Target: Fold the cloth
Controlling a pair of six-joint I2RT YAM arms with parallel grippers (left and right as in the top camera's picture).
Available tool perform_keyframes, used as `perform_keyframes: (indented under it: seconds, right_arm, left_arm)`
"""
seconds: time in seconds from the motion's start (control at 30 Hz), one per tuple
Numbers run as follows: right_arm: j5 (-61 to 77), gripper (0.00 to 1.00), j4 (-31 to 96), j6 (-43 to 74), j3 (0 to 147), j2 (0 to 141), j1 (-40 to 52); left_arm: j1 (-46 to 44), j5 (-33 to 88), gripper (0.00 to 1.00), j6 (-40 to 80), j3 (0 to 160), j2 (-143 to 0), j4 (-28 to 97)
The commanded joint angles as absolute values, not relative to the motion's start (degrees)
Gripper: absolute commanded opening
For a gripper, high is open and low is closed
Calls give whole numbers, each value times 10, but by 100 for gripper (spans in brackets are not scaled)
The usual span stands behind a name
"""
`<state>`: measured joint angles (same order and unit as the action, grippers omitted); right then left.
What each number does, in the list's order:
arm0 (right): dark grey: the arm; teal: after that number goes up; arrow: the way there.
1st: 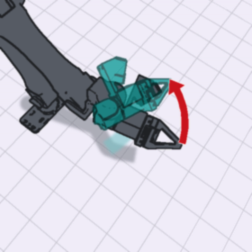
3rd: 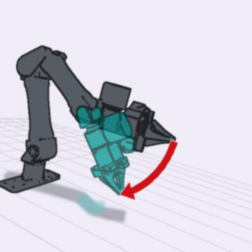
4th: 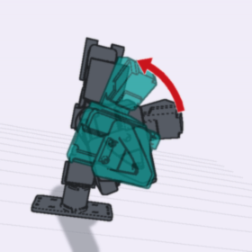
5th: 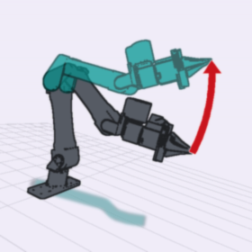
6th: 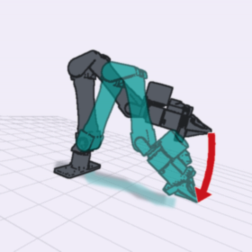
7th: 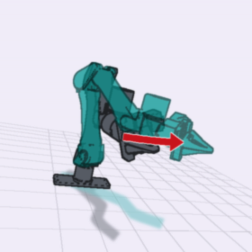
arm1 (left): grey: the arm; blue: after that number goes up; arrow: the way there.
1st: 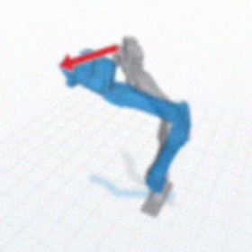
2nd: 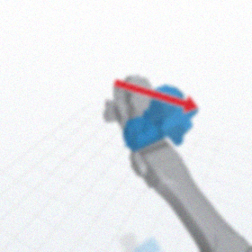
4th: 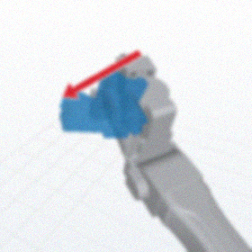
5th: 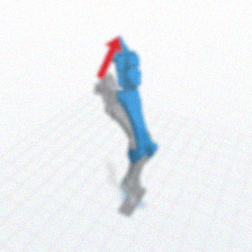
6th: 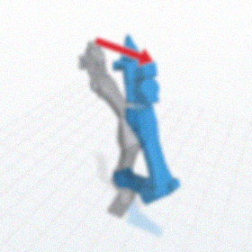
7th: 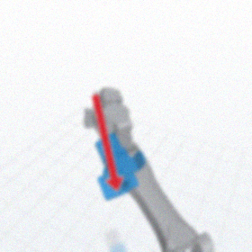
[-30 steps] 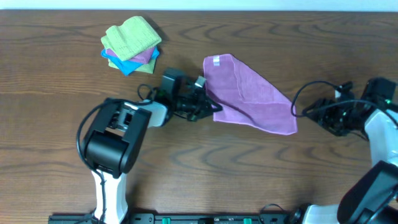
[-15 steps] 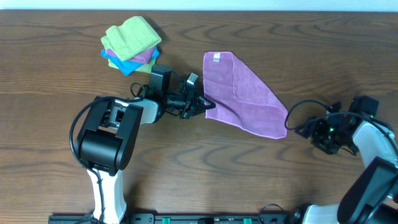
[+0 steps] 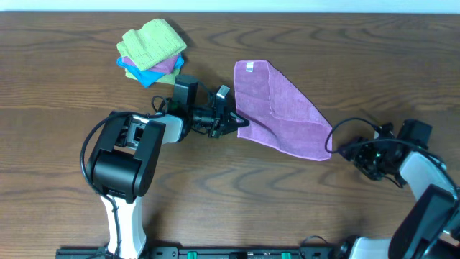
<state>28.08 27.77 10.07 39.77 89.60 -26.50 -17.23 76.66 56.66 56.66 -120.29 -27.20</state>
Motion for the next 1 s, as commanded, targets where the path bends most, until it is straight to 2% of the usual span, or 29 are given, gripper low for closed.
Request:
perform_keyframes:
  seconds: [0.0, 0.37, 0.8, 0.97]
  right_arm:
    - [332, 66, 267, 114, 374, 904, -265]
    - [380, 66, 254, 118, 367, 936, -264]
    - [393, 64, 158, 162, 367, 1034, -209]
    - [392, 57, 130, 168, 367, 1056, -190]
  left_arm:
    - [-168, 781, 6, 552, 568, -1213, -273]
    - [-168, 780, 6, 552, 568, -1213, -273]
    - [-168, 780, 6, 557, 568, -1213, -273]
    - [-168, 782, 6, 557, 568, -1213, -273]
